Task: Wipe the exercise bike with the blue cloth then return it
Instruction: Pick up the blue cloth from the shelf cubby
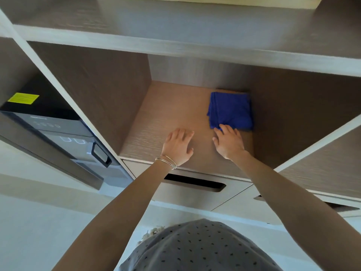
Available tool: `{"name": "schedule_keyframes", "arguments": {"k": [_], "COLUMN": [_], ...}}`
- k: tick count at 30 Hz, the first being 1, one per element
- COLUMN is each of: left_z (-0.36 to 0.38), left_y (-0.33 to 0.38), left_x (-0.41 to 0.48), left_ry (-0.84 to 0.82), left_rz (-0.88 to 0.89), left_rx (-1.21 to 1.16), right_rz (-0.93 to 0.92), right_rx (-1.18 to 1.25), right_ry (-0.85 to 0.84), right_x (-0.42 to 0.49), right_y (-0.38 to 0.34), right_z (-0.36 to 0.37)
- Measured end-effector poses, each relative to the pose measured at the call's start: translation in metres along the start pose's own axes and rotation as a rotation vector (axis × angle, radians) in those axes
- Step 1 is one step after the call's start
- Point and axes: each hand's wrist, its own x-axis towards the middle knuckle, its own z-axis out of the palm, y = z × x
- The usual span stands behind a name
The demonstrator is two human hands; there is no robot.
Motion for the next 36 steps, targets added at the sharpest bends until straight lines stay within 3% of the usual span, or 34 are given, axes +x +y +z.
{"name": "schedule_keyframes", "arguments": {"k": [11, 21, 25, 28, 30, 33, 36], "left_z": [0.012, 0.014, 0.014, 0.011, 0.008, 0.001, -0.004], "left_y": [0.0, -0.007, -0.008, -0.008, -0.008, -0.006, -0.004], "left_x": [-0.03, -0.061, -0.069, -0.072, -0.071, -0.07, -0.072], "left_ry": [-0.04, -0.045, -0.033, -0.01, 0.013, 0.025, 0.018], "left_rz": [0.111, 0.253, 0.237, 0.224, 0.207, 0.153, 0.137], "left_rx": [-0.029, 0.01, -0.004, -0.021, -0.03, -0.037, -0.013], "right_rz": [-0.034, -0.029, -0.158, -0.143, -0.112, -0.048, 0.01], "right_rx": [0.035, 0.031, 0.038, 0.07, 0.083, 0.075, 0.064], "right_ry": [0.121, 0.344, 0.479, 0.537, 0.446, 0.134, -0.056], "right_x": [-0.091, -0.162, -0.165, -0.138, -0.111, -0.071, -0.051], "right_y": [-0.036, -0.072, -0.067, -0.06, -0.054, -0.04, -0.028], "right_z": [0.024, 0.042, 0.035, 0.013, -0.002, -0.009, 0.007]}}
